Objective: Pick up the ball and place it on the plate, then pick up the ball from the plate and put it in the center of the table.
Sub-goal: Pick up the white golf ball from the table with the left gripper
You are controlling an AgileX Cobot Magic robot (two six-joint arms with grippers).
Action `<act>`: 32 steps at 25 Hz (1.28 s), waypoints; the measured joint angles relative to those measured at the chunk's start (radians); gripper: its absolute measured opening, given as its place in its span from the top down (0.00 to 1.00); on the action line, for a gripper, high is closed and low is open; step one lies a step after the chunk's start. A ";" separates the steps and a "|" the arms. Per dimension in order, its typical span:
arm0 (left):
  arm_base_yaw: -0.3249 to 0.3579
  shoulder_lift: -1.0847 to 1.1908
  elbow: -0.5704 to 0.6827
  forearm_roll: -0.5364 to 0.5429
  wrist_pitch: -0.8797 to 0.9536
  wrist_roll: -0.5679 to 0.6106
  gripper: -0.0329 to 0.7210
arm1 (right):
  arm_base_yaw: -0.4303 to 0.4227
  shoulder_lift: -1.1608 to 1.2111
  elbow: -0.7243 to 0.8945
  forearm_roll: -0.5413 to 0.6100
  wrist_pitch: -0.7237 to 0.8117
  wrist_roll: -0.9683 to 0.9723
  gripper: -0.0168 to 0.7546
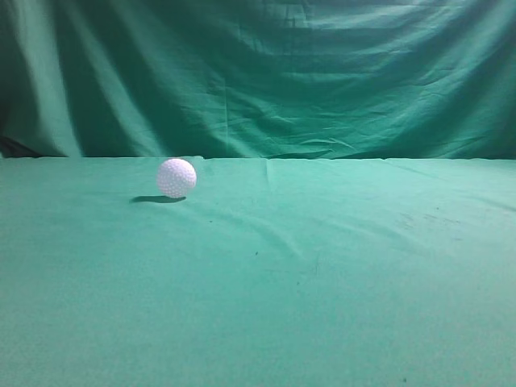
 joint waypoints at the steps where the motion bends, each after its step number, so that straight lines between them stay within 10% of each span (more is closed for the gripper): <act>1: 0.000 0.000 0.000 0.007 -0.009 0.002 0.96 | 0.000 0.000 0.000 0.000 0.000 0.000 0.90; 12: 0.000 0.000 0.000 -0.352 -0.405 -0.037 0.96 | 0.000 0.000 0.000 0.000 0.000 0.000 0.90; 24: 0.000 0.292 -0.252 -0.322 -0.204 -0.056 0.96 | 0.000 0.000 0.000 0.000 0.000 0.000 0.90; 32: 0.000 0.510 -0.283 -0.325 -0.400 -0.082 0.96 | 0.000 0.000 0.000 0.000 0.000 0.000 0.90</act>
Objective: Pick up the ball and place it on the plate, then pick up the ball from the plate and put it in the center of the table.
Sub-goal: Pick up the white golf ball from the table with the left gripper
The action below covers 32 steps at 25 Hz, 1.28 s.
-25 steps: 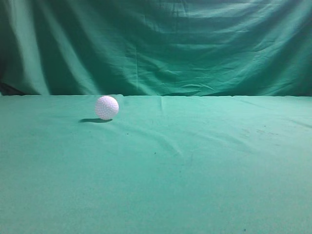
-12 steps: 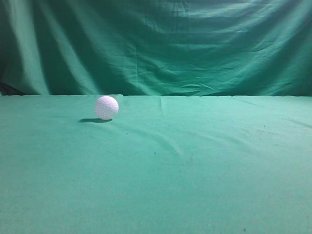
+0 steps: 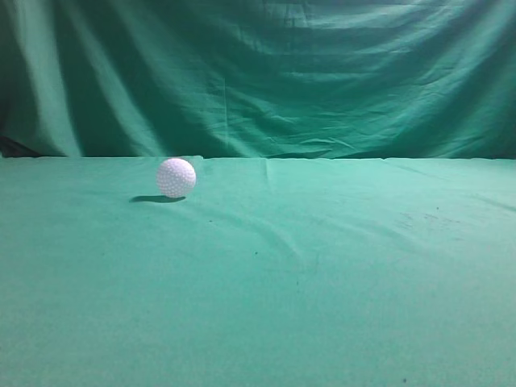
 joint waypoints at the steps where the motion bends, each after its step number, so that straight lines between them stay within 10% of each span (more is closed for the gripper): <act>1: 0.000 0.016 -0.019 0.019 0.004 -0.002 0.96 | 0.000 0.000 0.000 0.000 0.000 0.000 0.90; 17: -0.273 0.721 -0.604 0.098 0.628 0.275 0.96 | 0.000 0.000 0.000 0.000 0.002 0.000 0.90; 30: -0.291 1.190 -0.958 -0.002 0.780 0.430 0.96 | 0.000 0.000 0.000 0.000 0.002 0.000 0.90; 32: -0.291 1.239 -0.989 -0.040 0.787 0.473 0.82 | 0.000 0.000 0.000 0.000 0.002 0.000 0.90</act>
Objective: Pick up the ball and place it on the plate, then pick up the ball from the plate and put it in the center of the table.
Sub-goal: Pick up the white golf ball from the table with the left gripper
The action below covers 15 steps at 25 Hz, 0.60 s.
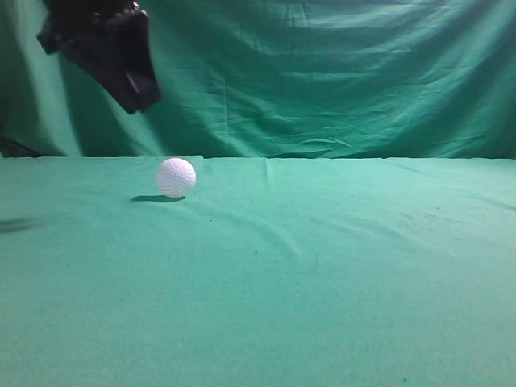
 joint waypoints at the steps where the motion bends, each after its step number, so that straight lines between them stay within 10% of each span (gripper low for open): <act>1: 0.000 0.017 -0.014 -0.016 0.002 0.015 0.76 | 0.000 0.000 0.000 0.000 0.000 0.000 0.90; 8: 0.000 0.107 -0.053 -0.090 -0.023 0.074 0.12 | 0.000 0.000 0.000 0.000 0.000 0.000 0.90; 15: 0.000 0.191 -0.130 -0.116 -0.034 0.081 0.17 | 0.000 0.000 0.000 0.000 0.000 0.000 0.90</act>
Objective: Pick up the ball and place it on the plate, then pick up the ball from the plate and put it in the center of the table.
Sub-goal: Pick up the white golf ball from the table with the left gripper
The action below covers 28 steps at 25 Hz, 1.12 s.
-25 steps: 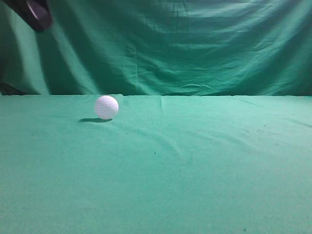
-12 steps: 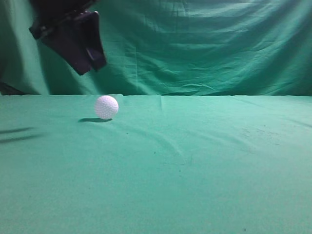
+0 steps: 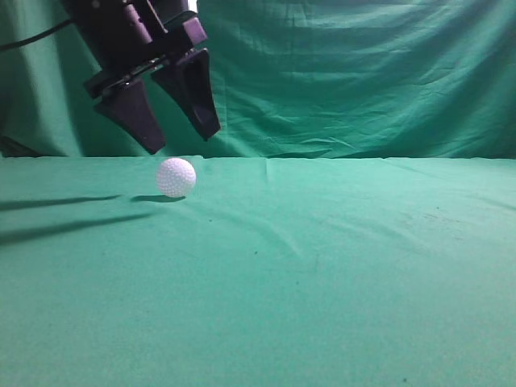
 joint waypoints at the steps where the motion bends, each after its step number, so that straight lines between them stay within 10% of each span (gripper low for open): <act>1: 0.000 0.011 -0.014 0.002 -0.001 0.000 0.18 | 0.000 0.000 0.000 0.000 0.000 0.000 0.90; 24: 0.000 0.131 -0.065 0.094 -0.001 0.002 0.24 | 0.000 0.000 0.000 0.000 0.000 0.000 0.90; 28: 0.000 0.135 -0.069 0.061 -0.001 0.002 0.53 | 0.000 0.000 0.000 0.000 0.000 0.000 0.90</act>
